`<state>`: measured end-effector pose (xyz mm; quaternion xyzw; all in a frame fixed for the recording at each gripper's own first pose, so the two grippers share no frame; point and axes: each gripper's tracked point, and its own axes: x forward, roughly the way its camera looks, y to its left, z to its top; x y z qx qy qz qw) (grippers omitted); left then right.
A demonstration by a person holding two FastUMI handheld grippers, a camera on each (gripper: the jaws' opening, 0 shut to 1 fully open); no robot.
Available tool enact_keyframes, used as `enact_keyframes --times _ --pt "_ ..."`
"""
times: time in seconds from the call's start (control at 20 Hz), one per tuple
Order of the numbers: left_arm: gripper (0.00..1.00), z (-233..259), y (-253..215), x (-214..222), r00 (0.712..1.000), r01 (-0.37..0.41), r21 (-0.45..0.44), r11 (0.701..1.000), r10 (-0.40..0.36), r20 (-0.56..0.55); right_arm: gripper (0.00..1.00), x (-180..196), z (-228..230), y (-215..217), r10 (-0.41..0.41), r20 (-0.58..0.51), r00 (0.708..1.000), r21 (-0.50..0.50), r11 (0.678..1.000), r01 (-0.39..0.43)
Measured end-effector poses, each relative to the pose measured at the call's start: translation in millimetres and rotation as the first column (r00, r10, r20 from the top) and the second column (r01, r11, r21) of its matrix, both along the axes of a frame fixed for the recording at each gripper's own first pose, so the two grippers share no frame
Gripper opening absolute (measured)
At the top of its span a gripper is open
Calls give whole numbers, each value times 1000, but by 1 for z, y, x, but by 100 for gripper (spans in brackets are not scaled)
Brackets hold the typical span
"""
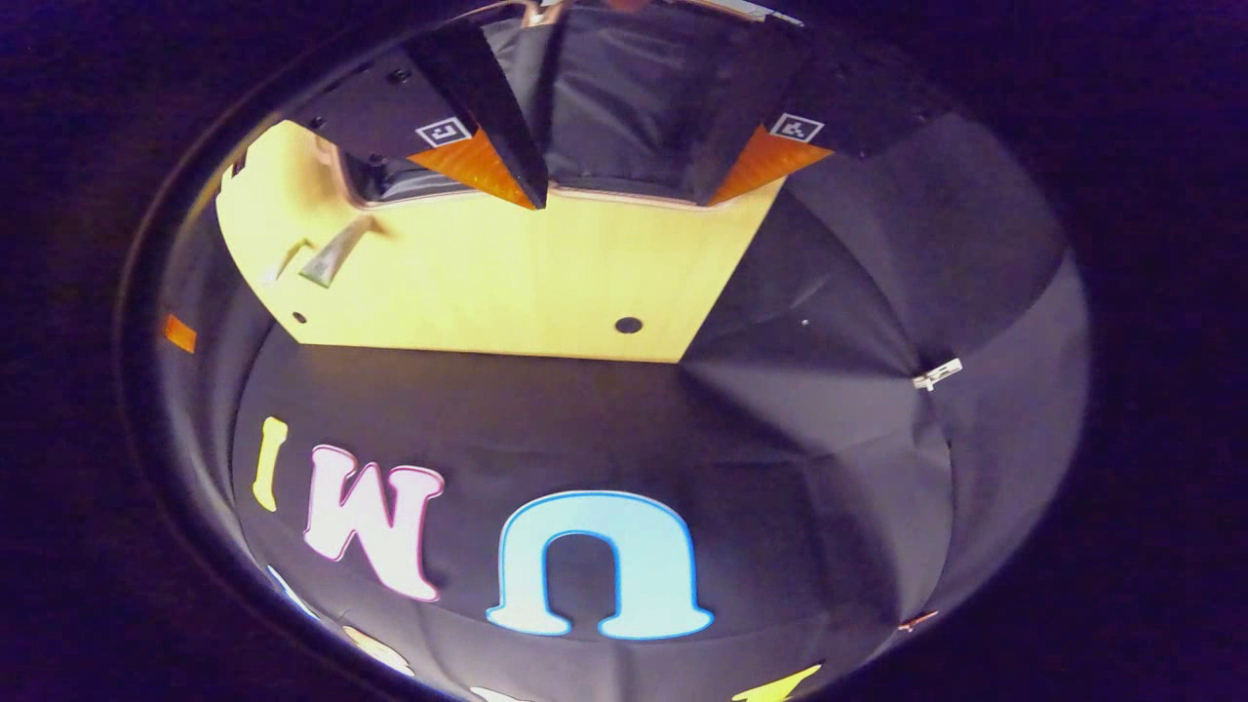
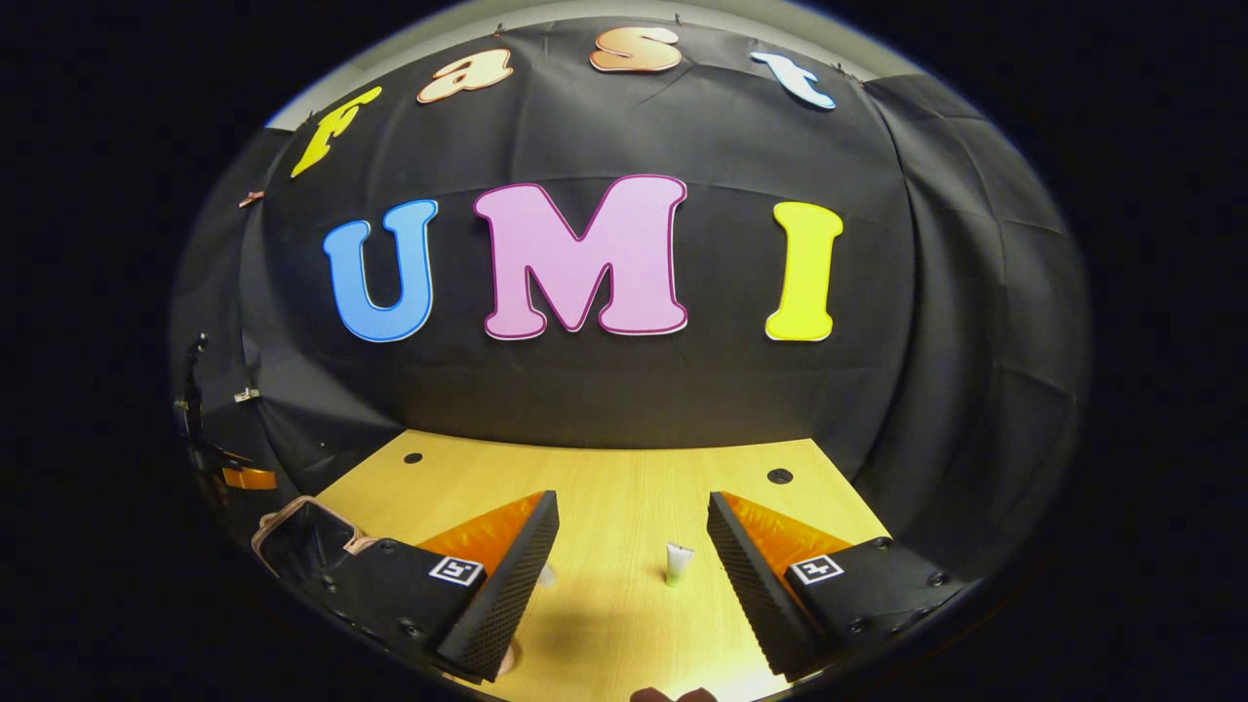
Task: First open the suitcase, pack the skin care products into it, and then close the suitcase.
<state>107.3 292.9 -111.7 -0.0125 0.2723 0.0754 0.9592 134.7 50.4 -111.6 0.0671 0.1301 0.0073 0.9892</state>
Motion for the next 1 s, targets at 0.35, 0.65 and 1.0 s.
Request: enact_keyframes --times 0.35,0.65,1.0 --pt "96 -25 -205 30 970 240 -169 956 -242 4 97 -7 -29 -41 46 -20 999 -57 997 -47" --pt "96 -119 -299 42 932 294 -132 947 -314 -182 97 -4 -75 -52 89 -65 994 -48 995 -93" --pt "92 -197 -318 112 933 196 -104 975 -218 -287 98 8 -145 -70 156 -171 973 1 987 -158"
